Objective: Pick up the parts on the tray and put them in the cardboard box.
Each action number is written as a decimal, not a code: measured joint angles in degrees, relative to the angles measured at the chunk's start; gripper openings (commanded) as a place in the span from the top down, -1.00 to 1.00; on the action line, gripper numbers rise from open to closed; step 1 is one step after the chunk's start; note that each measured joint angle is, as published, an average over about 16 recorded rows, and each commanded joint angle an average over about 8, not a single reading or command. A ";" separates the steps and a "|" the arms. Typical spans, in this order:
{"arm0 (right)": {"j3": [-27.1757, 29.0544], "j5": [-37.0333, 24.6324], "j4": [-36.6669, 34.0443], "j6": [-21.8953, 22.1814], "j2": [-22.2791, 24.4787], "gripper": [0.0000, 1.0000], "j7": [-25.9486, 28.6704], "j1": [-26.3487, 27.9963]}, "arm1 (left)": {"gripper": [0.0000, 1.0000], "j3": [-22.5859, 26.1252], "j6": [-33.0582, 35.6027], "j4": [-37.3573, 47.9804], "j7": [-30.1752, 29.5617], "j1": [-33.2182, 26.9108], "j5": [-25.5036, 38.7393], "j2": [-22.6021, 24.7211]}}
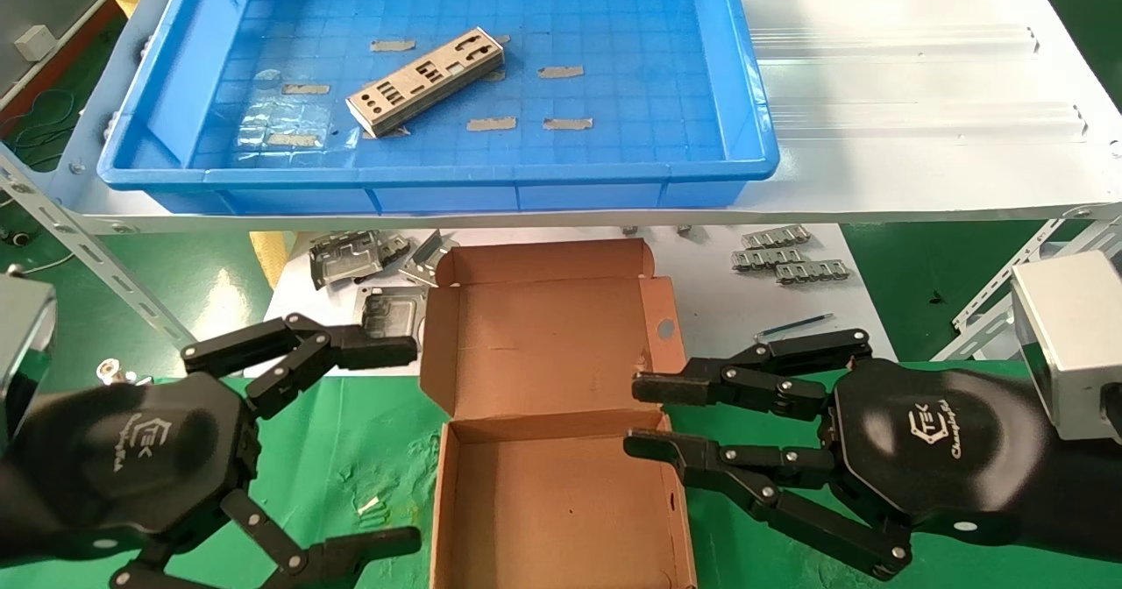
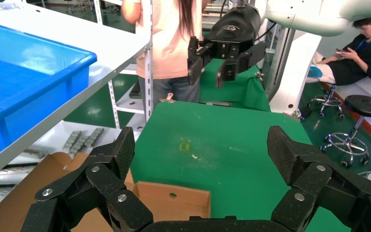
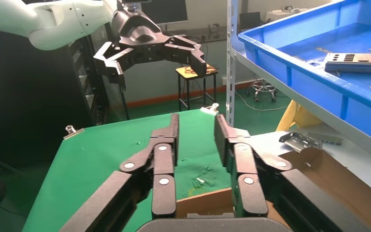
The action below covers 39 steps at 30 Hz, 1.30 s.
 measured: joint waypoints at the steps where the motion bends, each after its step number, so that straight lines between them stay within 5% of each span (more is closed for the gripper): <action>1: 0.00 0.00 0.00 0.00 0.00 1.00 0.00 0.00 | -1.00 0.25 -0.37 0.24 -0.29 -1.31 0.74 0.47; 9: 0.00 0.00 0.00 0.00 0.00 1.00 0.00 0.00 | -1.00 3.73 -4.47 7.70 -1.93 -16.13 9.88 7.42; 18: 0.00 0.00 0.00 0.00 0.00 1.00 0.00 0.00 | -1.00 8.91 -9.78 27.08 1.08 -32.31 21.75 18.41; 33: 0.00 0.00 0.00 0.00 0.00 1.00 0.00 0.00 | -1.00 15.42 -18.43 57.36 8.72 -47.56 34.25 31.79; 35: 0.00 0.00 0.00 0.00 0.00 0.81 0.00 0.00 | -1.00 15.87 -20.02 60.23 9.22 -48.55 35.11 32.92; 39: 0.00 0.00 0.00 0.00 0.00 -0.19 0.00 0.00 | -1.00 16.38 -23.04 64.78 9.91 -49.87 36.19 34.63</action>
